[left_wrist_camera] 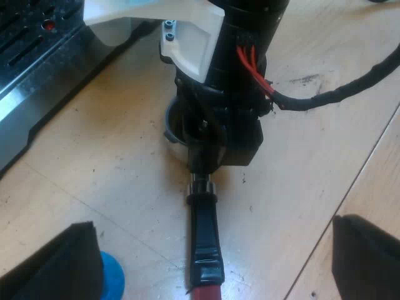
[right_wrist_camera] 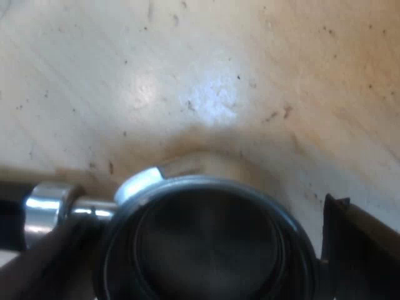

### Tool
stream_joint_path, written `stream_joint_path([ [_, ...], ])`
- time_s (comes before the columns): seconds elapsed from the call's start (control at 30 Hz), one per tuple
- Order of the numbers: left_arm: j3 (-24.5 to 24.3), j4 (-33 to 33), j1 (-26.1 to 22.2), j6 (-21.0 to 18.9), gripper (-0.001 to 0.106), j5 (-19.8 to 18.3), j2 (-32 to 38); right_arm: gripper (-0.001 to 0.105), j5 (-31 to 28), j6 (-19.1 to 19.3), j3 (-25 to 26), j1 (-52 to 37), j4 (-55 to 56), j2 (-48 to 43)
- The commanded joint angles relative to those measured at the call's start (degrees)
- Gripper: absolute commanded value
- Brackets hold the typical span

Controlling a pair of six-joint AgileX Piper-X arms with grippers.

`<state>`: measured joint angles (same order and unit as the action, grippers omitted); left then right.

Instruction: Put the handle in the coffee machine

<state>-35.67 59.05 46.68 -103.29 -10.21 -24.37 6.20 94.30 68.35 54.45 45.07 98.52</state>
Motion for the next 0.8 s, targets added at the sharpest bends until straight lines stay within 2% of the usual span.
stream_joint_path([
  [0.03, -0.18, -0.67, 0.28, -0.12, 0.078, -0.33, -0.01, 0.068, 0.52, 0.61, 0.19, -0.27, 0.28, 0.01],
  [0.23, -0.18, -0.67, 0.28, -0.12, 0.078, -0.33, -0.01, 0.059, 0.52, 0.45, 0.19, -0.27, 0.43, 0.01],
  [0.3, -0.18, -0.67, 0.28, -0.12, 0.078, -0.33, -0.01, 0.05, 0.52, 0.45, 0.19, -0.27, 0.67, 0.01],
  [0.37, -0.18, -0.67, 0.28, -0.12, 0.078, -0.33, -0.01, 0.034, 0.52, 0.45, 0.19, -0.27, 1.11, 0.01],
  [0.4, -0.18, -0.67, 0.28, -0.12, 0.078, -0.33, -0.01, 0.029, 0.52, 0.45, 0.19, -0.27, 1.21, 0.01],
  [0.47, -0.18, -0.67, 0.28, -0.12, 0.078, -0.33, -0.01, 0.007, 0.52, 0.27, 0.19, -0.27, 1.97, 0.01],
  [0.53, -0.18, -0.67, 0.28, -0.12, 0.078, -0.33, -0.01, 0.0, 0.52, -0.47, 0.19, -0.27, 2.51, -0.14],
  [0.63, -0.18, -0.67, 0.28, 0.0, 0.078, -0.33, -0.01, 0.0, 0.3, -2.54, 0.19, -0.27, 3.14, -0.9],
  [0.8, -0.18, -0.67, 0.28, 2.85, 0.078, -0.33, -0.01, 0.0, -0.86, -4.17, 0.19, -0.27, 3.99, -3.62],
])
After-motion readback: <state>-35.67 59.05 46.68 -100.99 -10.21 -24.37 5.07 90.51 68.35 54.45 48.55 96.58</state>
